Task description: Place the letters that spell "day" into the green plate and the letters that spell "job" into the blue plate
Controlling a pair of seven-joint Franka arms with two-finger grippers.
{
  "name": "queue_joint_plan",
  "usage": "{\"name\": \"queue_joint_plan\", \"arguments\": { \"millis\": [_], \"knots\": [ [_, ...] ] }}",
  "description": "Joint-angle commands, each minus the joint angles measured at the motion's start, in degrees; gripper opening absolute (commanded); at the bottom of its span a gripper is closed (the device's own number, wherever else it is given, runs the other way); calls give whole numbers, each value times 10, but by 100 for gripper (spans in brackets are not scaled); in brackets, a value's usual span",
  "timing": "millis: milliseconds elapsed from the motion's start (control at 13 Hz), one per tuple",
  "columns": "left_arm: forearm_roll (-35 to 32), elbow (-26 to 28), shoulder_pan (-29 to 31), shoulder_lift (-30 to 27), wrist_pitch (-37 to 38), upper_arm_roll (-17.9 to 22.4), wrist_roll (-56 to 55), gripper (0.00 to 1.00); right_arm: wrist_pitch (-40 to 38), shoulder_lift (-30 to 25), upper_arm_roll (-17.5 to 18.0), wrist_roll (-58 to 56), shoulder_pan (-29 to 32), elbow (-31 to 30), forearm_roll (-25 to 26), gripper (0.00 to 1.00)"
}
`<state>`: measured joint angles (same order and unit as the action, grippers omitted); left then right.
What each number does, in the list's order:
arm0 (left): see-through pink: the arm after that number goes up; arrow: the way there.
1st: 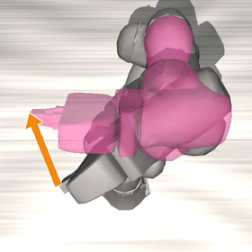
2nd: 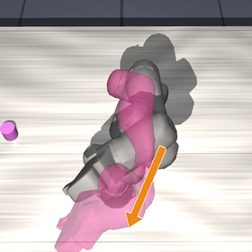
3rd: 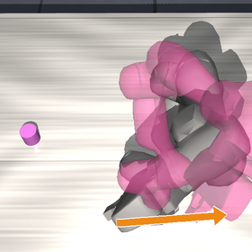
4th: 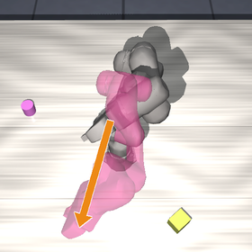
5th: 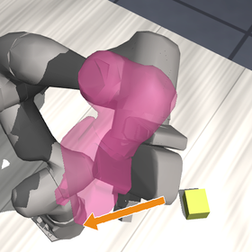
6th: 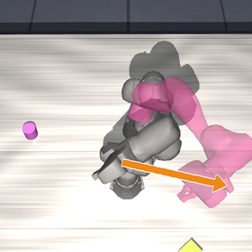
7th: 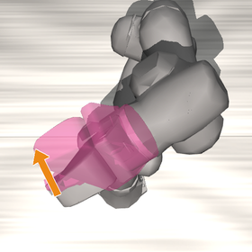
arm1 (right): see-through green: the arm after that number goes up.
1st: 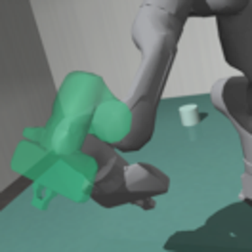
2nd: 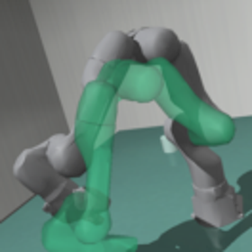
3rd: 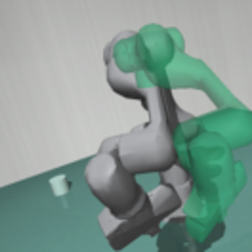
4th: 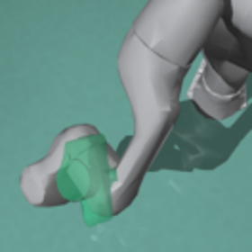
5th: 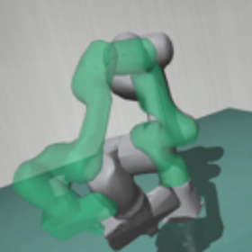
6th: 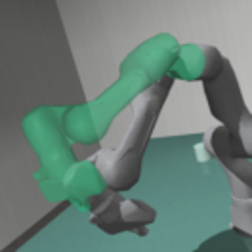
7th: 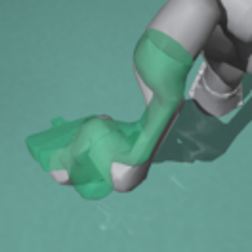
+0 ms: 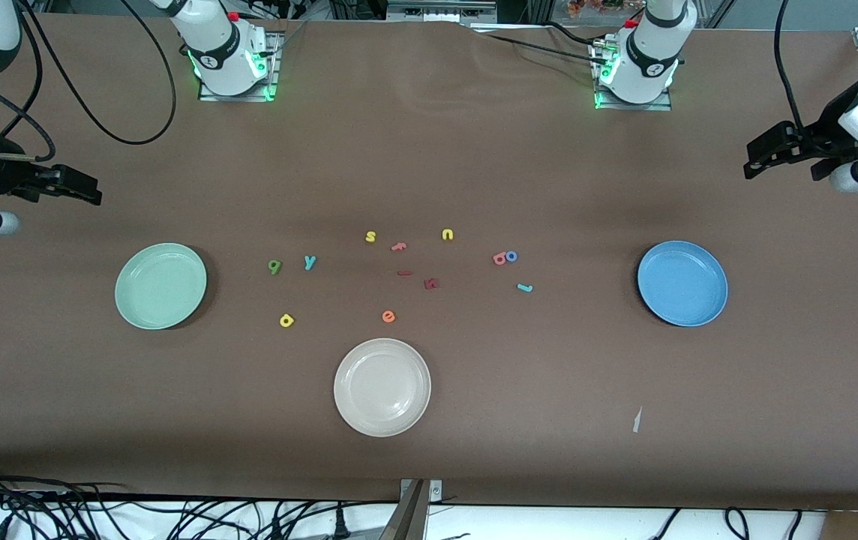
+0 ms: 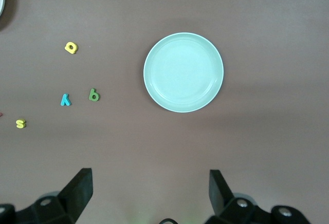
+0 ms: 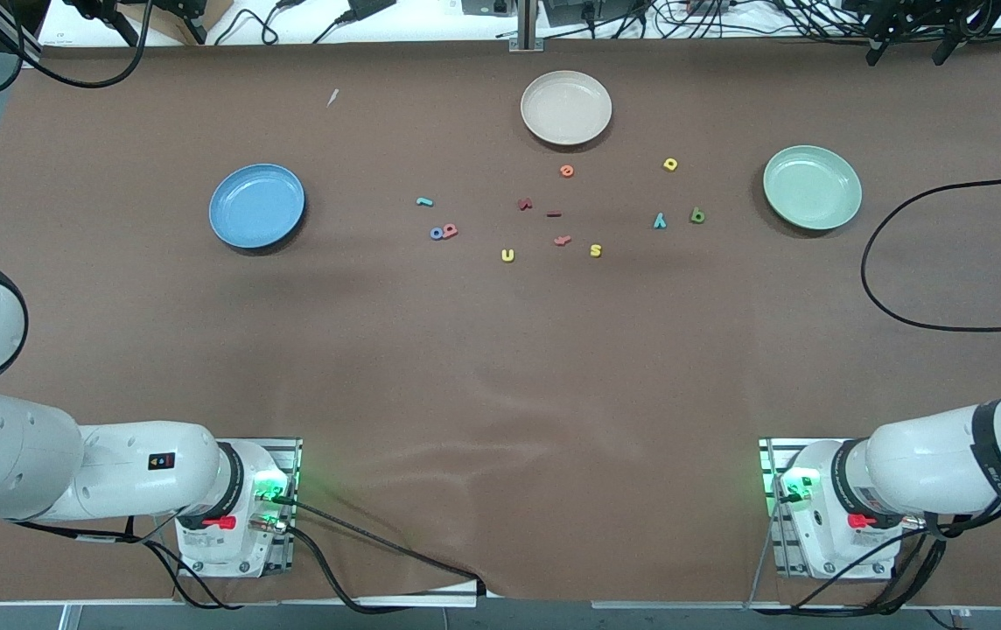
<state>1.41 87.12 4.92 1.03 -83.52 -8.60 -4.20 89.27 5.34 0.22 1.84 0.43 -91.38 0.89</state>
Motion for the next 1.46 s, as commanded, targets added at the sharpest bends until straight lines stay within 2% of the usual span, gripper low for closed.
{"name": "queue_joint_plan", "arguments": {
  "millis": [0, 771, 1079, 1388],
  "knots": [
    [-15, -19, -4, 7, 16, -12, -2, 100, -7, -2, -1, -9, -1, 1, -3, 100],
    [-6, -13, -5, 5, 10, -12, 4, 100, -7, -2, 0, -5, -2, 1, -2, 100],
    [-6, 16, -6, 3, -2, -12, 4, 100, -7, -3, 0, -6, -2, 1, -2, 100],
    [3, 47, -14, -22, -7, -12, 3, 100, -7, -3, 0, -8, -1, 1, -2, 100]
  ]
}}
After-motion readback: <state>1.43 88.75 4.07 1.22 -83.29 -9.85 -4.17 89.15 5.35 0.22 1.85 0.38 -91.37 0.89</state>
